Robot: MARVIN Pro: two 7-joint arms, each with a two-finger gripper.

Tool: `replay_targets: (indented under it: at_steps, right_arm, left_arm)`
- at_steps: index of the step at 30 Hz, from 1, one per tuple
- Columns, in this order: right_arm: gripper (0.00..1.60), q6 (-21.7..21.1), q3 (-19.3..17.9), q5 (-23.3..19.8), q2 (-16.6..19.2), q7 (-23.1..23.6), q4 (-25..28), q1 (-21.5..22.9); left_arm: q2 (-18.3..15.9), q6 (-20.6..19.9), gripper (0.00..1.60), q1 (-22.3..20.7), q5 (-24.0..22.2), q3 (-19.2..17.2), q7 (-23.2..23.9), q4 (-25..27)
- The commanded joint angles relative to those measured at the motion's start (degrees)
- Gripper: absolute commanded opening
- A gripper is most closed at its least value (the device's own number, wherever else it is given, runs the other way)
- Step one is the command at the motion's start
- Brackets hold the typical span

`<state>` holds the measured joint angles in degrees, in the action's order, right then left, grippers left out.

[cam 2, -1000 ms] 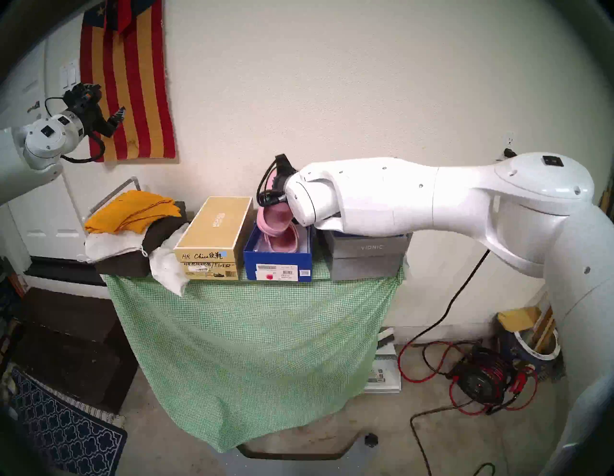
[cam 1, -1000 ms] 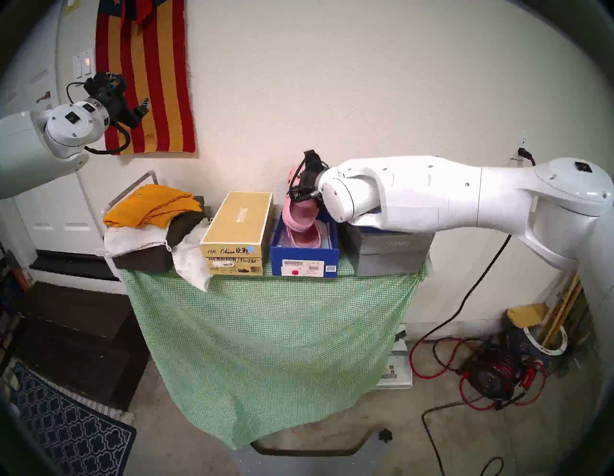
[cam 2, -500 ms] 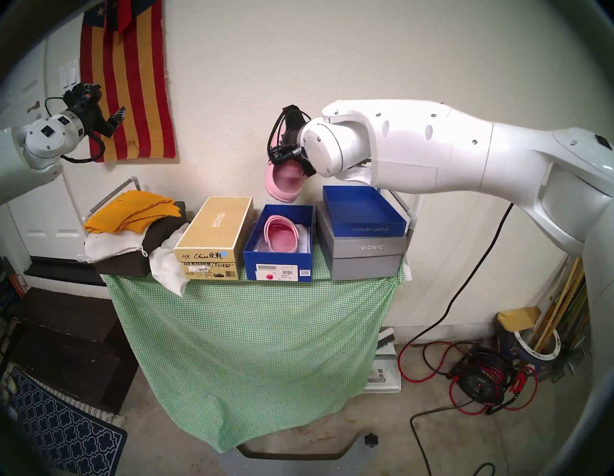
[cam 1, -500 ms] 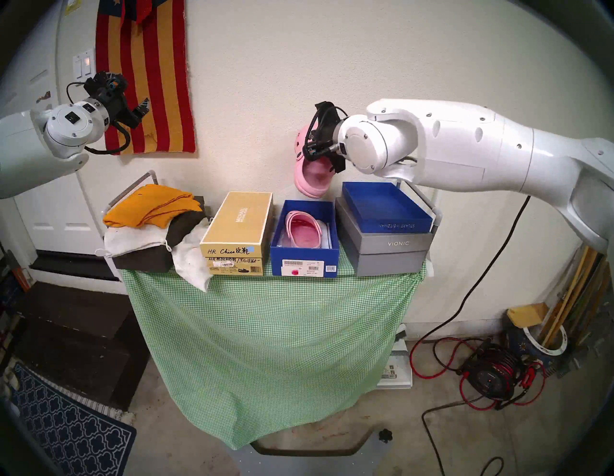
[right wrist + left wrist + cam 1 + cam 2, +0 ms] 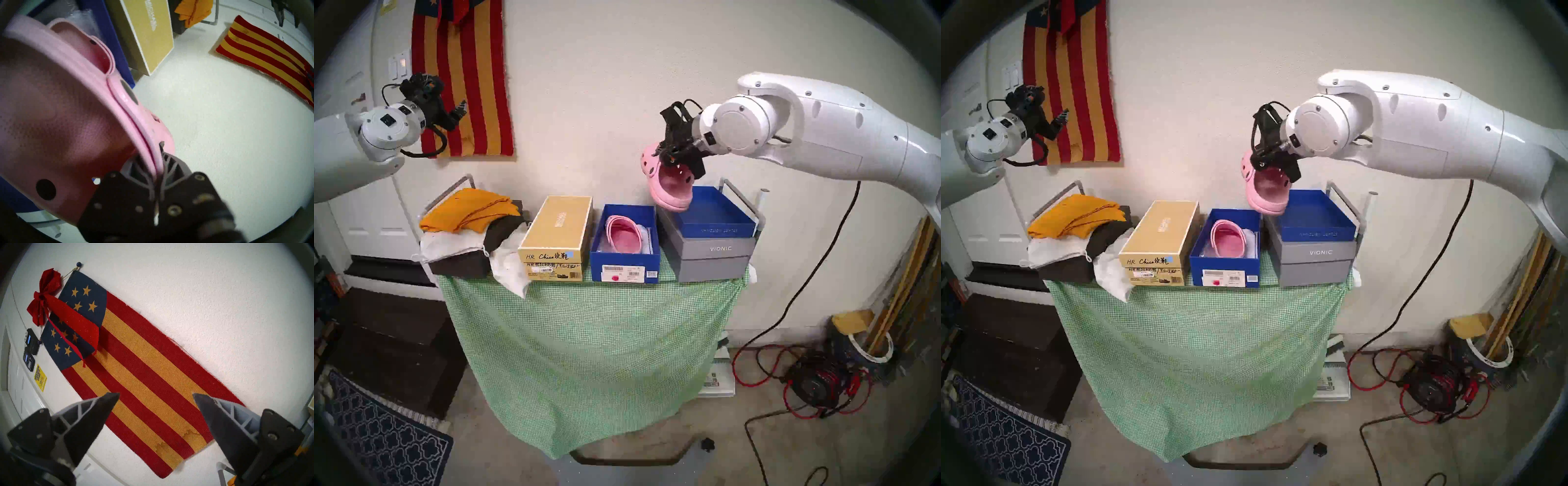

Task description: Take shoe out of the box

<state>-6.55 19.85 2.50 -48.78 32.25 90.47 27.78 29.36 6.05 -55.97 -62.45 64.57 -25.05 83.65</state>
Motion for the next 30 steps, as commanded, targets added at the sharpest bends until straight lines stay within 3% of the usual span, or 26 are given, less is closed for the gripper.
replay_targets:
  at_steps: [1, 8, 11, 16, 30]
  right_arm:
    - [0.0, 6.42, 1.21, 0.74, 6.53, 0.27, 1.31, 1.3]
    - [0.0, 9.56, 3.07, 4.72, 6.75, -4.69, -0.07, -0.99]
    - [0.0, 7.86, 2.31, 5.91, 7.13, -8.76, -1.19, -3.2]
    - [0.0, 6.85, 4.43, 9.74, 3.66, -11.98, -4.71, -4.56]
    - [0.0, 14.23, 6.22, 10.15, 6.17, -16.62, -13.75, -7.01]
  left_arm:
    - [0.0, -0.01, 1.6, 0.0, 0.0, 0.0, 0.01, 0.0]
    - [0.0, -0.01, 1.6, 0.0, 0.0, -0.01, 0.01, 0.0]
    - [0.0, -0.01, 1.6, 0.0, 0.0, 0.0, 0.01, 0.0]
    - [0.0, -0.01, 1.6, 0.0, 0.0, -0.01, 0.01, 0.0]
    - [0.0, -0.01, 1.6, 0.0, 0.0, 0.0, 0.01, 0.0]
